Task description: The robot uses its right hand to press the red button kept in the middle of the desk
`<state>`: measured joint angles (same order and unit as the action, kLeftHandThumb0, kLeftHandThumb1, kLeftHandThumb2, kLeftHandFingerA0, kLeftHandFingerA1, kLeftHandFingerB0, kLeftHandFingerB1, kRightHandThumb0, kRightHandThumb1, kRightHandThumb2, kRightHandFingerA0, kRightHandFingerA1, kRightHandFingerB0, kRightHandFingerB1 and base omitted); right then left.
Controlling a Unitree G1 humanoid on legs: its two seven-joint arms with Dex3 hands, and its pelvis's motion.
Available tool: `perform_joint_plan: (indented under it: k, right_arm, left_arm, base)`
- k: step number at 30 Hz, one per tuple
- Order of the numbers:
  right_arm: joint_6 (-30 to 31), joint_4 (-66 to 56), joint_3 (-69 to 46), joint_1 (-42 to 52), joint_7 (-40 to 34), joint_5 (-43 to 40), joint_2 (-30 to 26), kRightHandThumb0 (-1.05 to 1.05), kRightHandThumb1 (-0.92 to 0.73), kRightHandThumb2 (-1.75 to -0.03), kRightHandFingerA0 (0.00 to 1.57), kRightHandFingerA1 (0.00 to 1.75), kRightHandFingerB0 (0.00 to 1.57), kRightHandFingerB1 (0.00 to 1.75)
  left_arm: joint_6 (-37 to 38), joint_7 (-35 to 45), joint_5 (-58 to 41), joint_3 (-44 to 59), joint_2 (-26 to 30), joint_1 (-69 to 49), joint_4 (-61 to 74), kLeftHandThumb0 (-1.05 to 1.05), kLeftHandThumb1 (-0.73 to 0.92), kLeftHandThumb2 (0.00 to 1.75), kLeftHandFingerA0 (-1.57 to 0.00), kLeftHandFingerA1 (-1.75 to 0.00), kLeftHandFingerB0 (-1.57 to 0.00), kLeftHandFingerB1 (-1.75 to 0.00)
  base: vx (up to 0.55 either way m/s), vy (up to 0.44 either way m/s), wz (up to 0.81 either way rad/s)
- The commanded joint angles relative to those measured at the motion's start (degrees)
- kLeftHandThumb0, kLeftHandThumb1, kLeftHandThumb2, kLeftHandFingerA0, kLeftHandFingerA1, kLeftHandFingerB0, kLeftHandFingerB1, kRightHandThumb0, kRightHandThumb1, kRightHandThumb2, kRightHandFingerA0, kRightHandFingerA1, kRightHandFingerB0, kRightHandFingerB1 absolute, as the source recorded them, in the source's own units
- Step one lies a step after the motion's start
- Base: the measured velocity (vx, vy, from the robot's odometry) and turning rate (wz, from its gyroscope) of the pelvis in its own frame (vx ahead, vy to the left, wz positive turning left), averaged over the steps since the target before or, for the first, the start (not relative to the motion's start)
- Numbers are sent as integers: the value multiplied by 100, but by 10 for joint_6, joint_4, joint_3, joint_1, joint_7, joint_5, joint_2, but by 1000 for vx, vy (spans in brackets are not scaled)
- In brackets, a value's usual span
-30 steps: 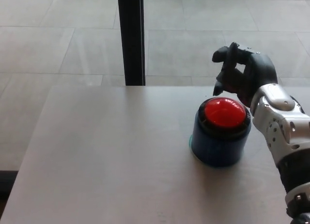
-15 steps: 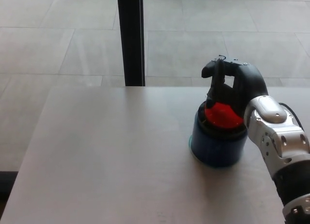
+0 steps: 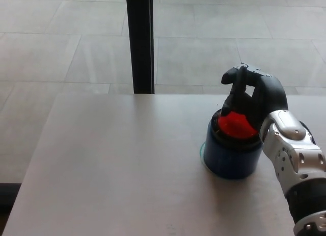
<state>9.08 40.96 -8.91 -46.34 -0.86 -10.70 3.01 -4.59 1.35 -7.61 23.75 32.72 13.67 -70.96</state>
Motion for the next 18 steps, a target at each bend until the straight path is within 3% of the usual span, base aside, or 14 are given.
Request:
perform_joint_plan:
  k: [1, 6, 10, 11, 13, 14, 15, 18]
  right_arm:
    - [27, 43, -15, 45, -20, -5, 12, -20, -53, -128, 99, 175, 70, 164]
    - [12, 64, -26, 49, -17, -10, 13, -20, -49, -132, 99, 175, 70, 162]
    - [1, 71, -18, 47, -12, 0, 2, -21, -48, -131, 100, 175, 74, 164]
    - [1, 73, -17, 45, -13, 3, -1, -21, -49, -129, 99, 175, 74, 163]
    - [4, 76, -14, 38, -14, 5, -8, -20, -49, -129, 98, 175, 77, 160]
    - [11, 72, -14, 30, -15, 5, -16, -18, -51, -126, 97, 175, 75, 160]
    - [16, 70, -12, 24, -17, 8, -22, -19, -53, -124, 96, 175, 74, 160]
    - [16, 70, 2, 10, -14, 20, -40, -19, -50, -128, 96, 175, 73, 163]
  left_arm:
    - [-7, -10, -4, 0, 7, 4, -3, -75, 92, 132, -54, -98, -30, -78]
    - [-8, -7, -4, -1, 8, 4, 0, -74, 92, 133, -54, -96, -27, -76]
    - [-4, -8, -3, -2, 10, 8, -5, -76, 92, 131, -57, -99, -33, -79]
    - [-3, -7, -2, -2, 10, 8, -7, -75, 92, 122, -47, -118, -30, -93]
    - [-4, -9, -2, -2, 12, 11, -9, -75, 92, 121, -49, -120, -31, -93]
    - [-5, -11, -3, -1, 11, 12, -8, -76, 92, 121, -45, -118, -27, -91]
    - [-5, -11, -4, -1, 10, 12, -8, -77, 92, 129, -56, -99, -32, -80]
    - [-8, -11, -6, 2, 12, 15, -10, -77, 92, 127, -56, -100, -35, -82]
  base:
    - [0, 0, 0]
    - [0, 0, 0]
    - [0, 0, 0]
    - [0, 0, 0]
    - [0, 0, 0]
    - [0, 0, 0]
    - [0, 0, 0]
    - [0, 0, 0]
